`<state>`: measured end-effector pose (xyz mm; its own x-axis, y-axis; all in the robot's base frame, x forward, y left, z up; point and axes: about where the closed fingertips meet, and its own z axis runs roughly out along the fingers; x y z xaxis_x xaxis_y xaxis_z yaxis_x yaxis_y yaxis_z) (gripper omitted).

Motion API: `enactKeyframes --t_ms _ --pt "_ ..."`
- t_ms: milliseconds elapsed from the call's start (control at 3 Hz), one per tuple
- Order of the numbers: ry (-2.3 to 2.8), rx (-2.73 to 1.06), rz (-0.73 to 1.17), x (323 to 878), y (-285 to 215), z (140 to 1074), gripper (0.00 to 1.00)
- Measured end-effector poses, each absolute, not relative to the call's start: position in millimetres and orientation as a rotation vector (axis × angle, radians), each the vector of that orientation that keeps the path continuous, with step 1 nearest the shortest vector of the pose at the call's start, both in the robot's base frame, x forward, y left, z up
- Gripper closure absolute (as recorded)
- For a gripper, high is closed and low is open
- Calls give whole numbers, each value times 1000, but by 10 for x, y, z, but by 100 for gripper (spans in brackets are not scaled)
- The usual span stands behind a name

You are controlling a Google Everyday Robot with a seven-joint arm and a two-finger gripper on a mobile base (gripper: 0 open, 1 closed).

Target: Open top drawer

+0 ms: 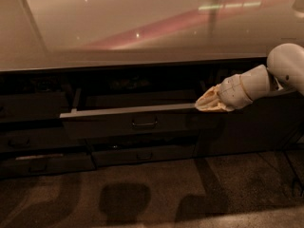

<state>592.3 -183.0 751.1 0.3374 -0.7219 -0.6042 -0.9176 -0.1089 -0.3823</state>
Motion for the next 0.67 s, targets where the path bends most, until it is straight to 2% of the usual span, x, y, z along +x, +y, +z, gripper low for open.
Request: enactKeyframes --t_ms 333,667 --pt "1458 -1886 357 5904 -1838 7455 100" --pt "1578 -1940 277 6120 -1838 7364 100"
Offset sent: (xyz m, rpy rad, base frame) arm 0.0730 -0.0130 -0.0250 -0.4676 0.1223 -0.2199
